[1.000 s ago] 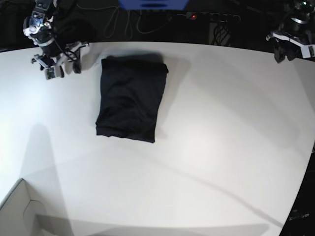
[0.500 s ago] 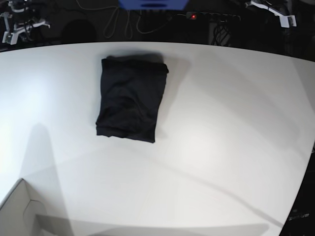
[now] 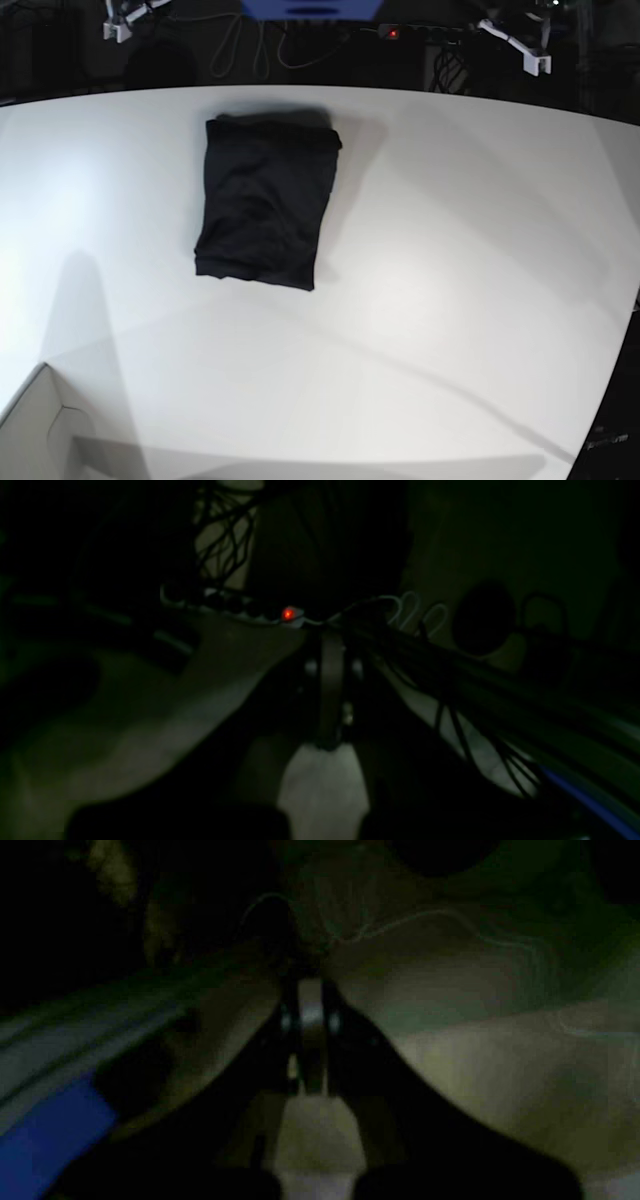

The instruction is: Layout the t-shirt on the table in an organized manner, then fold the t-shirt properly

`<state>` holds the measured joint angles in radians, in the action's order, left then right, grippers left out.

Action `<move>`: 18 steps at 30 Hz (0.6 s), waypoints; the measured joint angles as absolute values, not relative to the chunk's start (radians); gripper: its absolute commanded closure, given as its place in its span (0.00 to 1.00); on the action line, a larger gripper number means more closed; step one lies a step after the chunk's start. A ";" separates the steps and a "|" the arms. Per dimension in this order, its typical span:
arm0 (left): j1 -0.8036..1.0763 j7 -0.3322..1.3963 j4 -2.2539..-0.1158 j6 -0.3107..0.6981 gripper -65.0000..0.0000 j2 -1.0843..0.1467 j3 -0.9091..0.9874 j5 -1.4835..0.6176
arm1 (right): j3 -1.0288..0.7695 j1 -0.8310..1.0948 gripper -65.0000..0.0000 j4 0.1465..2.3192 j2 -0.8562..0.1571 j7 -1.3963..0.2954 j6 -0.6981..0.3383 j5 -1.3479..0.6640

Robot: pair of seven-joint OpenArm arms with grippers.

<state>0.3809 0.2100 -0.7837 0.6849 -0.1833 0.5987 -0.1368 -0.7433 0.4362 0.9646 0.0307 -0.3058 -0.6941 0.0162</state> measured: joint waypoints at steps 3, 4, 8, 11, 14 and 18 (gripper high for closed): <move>0.248 0.064 -0.461 0.692 1.00 -0.241 0.404 -0.057 | -0.744 0.390 1.00 0.881 0.023 -0.239 -0.691 0.009; 0.194 -0.018 -0.336 0.689 1.00 -0.252 0.332 -0.044 | -0.743 0.384 1.00 0.850 0.022 -0.192 -0.690 0.009; 0.017 -0.164 0.009 0.685 1.00 -0.254 0.156 -0.034 | -0.690 0.349 1.00 0.619 0.011 0.017 -0.681 0.017; -0.013 -0.157 -0.003 0.585 1.00 -0.221 0.133 -0.040 | -0.631 0.303 1.00 0.359 -0.006 0.244 -0.648 0.020; 0.020 -0.129 -0.072 0.373 1.00 -0.178 0.127 -0.033 | -0.538 0.253 1.00 0.114 -0.028 0.495 -0.287 0.006; 0.084 -0.107 -0.093 0.196 1.00 -0.165 0.131 -0.041 | -0.393 0.255 1.00 0.068 -0.010 0.595 0.093 0.006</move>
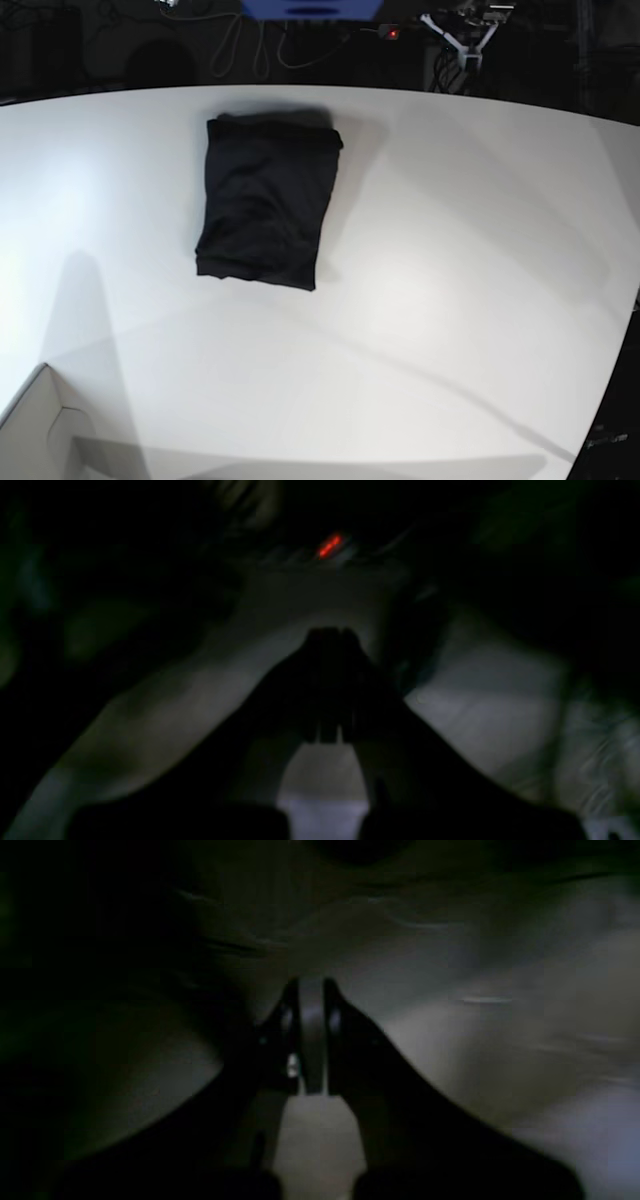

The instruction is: Layout the t-shirt on the table in an organized manner, then fold the t-shirt properly

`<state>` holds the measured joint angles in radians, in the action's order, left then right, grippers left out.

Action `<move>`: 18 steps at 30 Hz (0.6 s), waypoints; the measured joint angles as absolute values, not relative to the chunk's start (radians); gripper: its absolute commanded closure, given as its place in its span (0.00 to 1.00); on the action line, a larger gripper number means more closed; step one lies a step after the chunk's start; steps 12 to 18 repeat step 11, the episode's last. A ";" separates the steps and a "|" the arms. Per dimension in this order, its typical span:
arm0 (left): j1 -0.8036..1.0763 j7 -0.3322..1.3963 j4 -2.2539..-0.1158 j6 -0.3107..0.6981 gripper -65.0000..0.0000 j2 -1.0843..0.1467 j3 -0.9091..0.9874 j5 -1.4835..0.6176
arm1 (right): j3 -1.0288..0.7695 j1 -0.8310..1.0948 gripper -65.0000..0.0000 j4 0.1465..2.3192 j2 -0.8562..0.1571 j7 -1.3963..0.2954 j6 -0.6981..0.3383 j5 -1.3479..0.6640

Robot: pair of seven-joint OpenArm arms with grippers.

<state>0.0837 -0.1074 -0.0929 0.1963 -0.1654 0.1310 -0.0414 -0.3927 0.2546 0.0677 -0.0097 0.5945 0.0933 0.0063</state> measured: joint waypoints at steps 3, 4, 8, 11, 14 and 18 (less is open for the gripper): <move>0.085 -0.102 -0.088 0.145 1.00 -0.145 0.131 -0.038 | -0.309 0.254 1.00 0.112 0.020 0.580 0.222 0.019; 0.078 -0.105 -0.092 0.142 1.00 -0.140 0.131 -0.038 | -0.297 0.250 1.00 0.112 0.026 0.574 0.229 0.018; 0.049 -0.120 -0.101 0.130 1.00 -0.142 0.134 -0.042 | -0.294 0.242 1.00 0.113 0.036 0.553 0.233 0.019; 0.049 -0.123 -0.100 0.130 1.00 -0.144 0.135 -0.042 | -0.293 0.251 1.00 0.111 0.020 0.546 0.234 0.018; 0.049 -0.123 -0.100 0.130 1.00 -0.144 0.135 -0.042 | -0.293 0.251 1.00 0.111 0.020 0.546 0.234 0.018; 0.049 -0.123 -0.100 0.130 1.00 -0.144 0.135 -0.042 | -0.293 0.251 1.00 0.111 0.020 0.546 0.234 0.018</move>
